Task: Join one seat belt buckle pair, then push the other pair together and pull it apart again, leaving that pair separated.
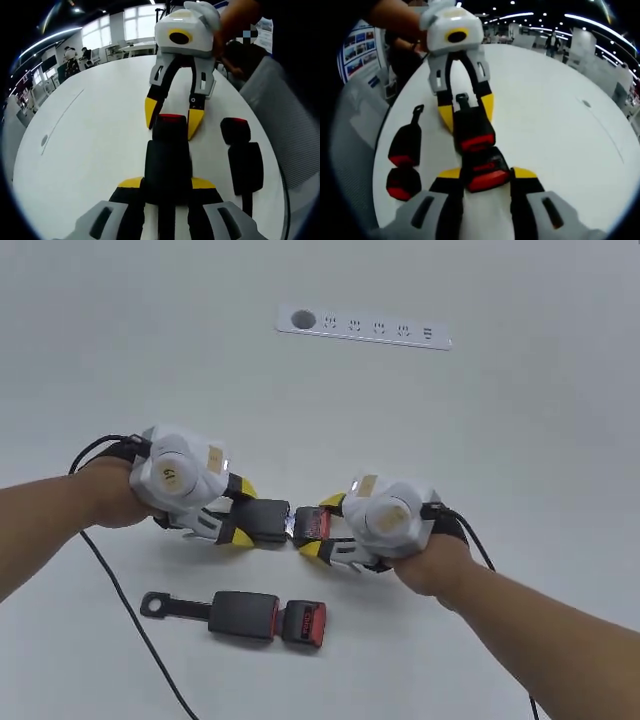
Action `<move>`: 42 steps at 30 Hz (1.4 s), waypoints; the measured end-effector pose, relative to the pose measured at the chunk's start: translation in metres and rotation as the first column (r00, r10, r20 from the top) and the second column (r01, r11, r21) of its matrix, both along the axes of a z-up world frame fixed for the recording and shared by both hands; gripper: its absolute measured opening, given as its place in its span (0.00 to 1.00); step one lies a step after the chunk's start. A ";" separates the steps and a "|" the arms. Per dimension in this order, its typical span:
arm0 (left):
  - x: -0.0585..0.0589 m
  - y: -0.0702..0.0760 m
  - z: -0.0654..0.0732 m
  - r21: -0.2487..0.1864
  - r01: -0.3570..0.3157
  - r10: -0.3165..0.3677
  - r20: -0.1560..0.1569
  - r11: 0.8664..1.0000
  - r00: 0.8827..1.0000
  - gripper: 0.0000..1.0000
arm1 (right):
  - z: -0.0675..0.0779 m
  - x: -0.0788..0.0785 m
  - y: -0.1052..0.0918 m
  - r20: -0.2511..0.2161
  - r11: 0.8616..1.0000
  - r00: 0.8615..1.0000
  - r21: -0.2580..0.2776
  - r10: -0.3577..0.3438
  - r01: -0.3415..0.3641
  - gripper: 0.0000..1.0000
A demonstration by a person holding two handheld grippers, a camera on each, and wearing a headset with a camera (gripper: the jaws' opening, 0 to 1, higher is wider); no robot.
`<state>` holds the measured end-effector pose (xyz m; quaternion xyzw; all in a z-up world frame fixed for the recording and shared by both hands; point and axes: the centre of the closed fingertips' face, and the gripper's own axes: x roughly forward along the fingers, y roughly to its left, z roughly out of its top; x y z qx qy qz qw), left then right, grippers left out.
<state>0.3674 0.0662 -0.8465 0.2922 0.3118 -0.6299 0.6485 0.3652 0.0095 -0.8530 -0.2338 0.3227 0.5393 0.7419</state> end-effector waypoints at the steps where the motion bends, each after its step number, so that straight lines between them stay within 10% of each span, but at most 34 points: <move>1: 0.000 0.000 0.000 0.000 0.000 0.000 0.000 1.000 1.000 0.33 | 0.000 0.000 0.000 0.000 1.000 1.000 -0.002 -0.001 0.001 0.36; 42: -0.001 0.001 0.000 -0.008 0.001 -0.001 -0.004 1.000 1.000 0.34 | 0.002 0.002 -0.024 0.000 0.999 1.000 0.027 0.026 -0.026 0.36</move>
